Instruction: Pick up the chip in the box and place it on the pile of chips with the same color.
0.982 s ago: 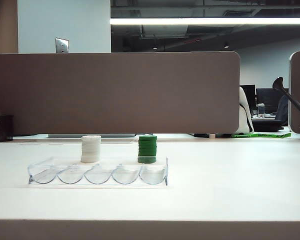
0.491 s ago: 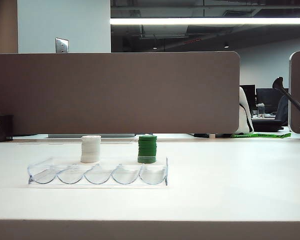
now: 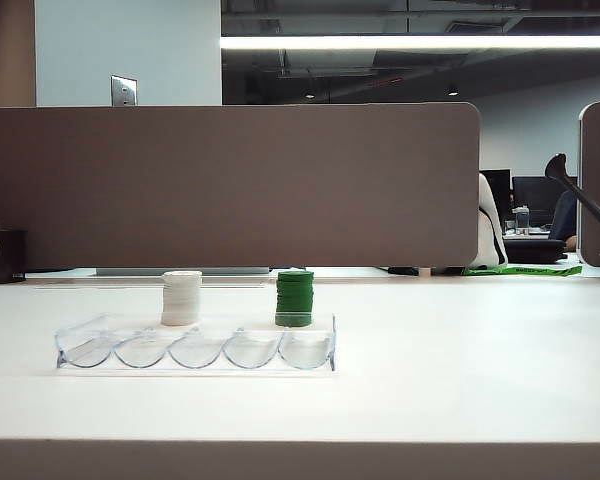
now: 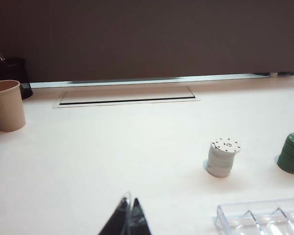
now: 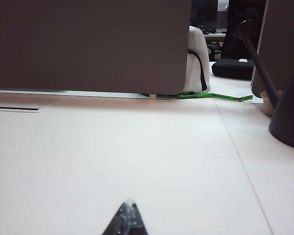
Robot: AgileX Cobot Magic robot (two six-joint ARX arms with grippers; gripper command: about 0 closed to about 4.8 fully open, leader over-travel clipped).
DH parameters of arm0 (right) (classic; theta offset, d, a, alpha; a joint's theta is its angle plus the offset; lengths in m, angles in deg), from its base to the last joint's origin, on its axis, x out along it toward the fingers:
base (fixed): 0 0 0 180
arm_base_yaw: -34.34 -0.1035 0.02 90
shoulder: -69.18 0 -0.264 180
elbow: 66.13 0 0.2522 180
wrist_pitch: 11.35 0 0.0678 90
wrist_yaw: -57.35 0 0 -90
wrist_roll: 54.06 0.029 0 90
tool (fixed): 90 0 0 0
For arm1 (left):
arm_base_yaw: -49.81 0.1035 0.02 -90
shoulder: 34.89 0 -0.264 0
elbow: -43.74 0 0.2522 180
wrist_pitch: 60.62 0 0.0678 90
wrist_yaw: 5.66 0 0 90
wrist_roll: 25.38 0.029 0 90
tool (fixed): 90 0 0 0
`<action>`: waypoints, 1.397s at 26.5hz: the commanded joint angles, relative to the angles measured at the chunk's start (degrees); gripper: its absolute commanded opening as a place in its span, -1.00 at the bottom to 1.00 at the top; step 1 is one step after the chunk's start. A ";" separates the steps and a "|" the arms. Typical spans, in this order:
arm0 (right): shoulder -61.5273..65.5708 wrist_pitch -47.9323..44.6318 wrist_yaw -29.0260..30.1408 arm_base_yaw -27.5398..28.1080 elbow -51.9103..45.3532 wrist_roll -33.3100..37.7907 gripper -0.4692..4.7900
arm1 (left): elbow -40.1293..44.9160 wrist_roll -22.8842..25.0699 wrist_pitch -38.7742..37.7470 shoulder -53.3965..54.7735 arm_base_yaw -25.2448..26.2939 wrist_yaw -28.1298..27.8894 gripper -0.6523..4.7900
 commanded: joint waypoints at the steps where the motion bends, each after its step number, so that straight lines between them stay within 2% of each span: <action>1: 0.00 1.84 -2.73 0.00 -0.07 0.07 -0.84 | 0.70 -1.44 1.97 0.02 -0.04 -1.95 -0.78; 8: 0.00 2.25 -2.56 0.00 -0.07 0.09 -0.84 | 4.07 -5.11 5.38 0.02 -0.04 -4.13 -0.78; 15: 0.00 2.27 -2.49 0.00 -0.07 0.09 -0.84 | 4.26 -5.22 3.82 0.00 -0.07 -5.51 -0.78; 18: 0.00 2.29 -2.47 0.00 -0.07 0.09 -0.84 | 4.26 -5.20 0.90 0.00 -0.07 -5.53 -0.78; 22: 0.00 2.29 -2.05 0.00 -0.07 0.09 -0.84 | 4.26 -2.54 -4.57 0.00 -0.07 -5.53 -0.78; 26: 0.00 2.32 -2.05 -0.02 -0.07 0.09 -0.84 | 4.26 0.04 -3.30 0.00 -0.04 -5.53 -0.78; 37: 0.00 2.25 -2.05 -0.02 -0.07 1.16 -0.84 | 4.26 0.24 2.29 0.00 -0.04 -5.49 -0.78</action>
